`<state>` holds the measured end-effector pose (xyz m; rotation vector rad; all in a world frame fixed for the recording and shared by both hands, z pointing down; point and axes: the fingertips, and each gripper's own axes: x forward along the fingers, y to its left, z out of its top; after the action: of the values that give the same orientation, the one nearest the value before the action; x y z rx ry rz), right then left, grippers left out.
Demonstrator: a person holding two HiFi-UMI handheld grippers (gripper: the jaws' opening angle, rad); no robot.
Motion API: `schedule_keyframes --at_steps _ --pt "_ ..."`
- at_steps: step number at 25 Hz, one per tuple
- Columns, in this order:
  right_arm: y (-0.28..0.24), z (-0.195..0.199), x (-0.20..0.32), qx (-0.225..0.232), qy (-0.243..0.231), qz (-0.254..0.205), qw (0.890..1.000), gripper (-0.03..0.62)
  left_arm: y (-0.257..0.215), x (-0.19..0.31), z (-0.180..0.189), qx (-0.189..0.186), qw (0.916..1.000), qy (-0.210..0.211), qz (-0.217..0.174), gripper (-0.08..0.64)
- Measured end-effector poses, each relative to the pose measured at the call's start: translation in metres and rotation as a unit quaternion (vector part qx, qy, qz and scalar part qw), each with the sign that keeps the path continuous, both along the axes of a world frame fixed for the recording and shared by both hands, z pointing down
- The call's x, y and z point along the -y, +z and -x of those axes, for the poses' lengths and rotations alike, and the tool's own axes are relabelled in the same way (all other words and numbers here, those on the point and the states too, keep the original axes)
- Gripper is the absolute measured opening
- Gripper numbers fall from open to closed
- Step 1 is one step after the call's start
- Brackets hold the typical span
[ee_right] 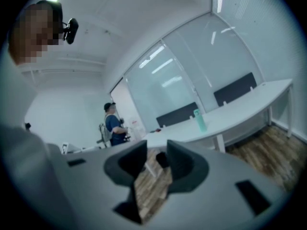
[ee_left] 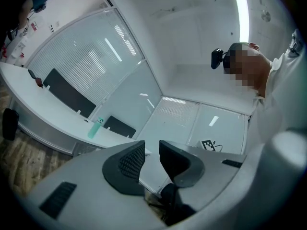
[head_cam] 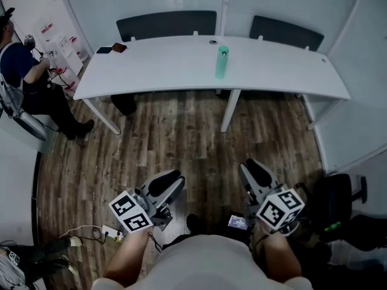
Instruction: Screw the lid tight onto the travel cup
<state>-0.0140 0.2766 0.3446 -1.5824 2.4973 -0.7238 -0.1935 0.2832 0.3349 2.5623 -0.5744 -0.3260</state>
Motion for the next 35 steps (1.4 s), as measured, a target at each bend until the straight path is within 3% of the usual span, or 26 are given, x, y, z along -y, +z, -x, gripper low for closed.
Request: schedule_keyframes --at_steps 13,24,35 --pt "0.014 -0.036 0.076 -0.006 -0.019 0.005 1.0 0.123 0.009 0.065 -0.041 0.017 0.9998 -0.012 0.006 0.132" --pt "0.01 -0.107 0.168 -0.004 -0.047 0.003 0.999 0.123 0.003 0.151 -0.121 0.023 0.9993 -0.031 0.003 0.169" --pt "0.018 -0.141 0.213 -0.004 -0.067 0.007 0.998 0.123 0.007 0.198 -0.163 0.031 0.9985 -0.045 0.008 0.17"
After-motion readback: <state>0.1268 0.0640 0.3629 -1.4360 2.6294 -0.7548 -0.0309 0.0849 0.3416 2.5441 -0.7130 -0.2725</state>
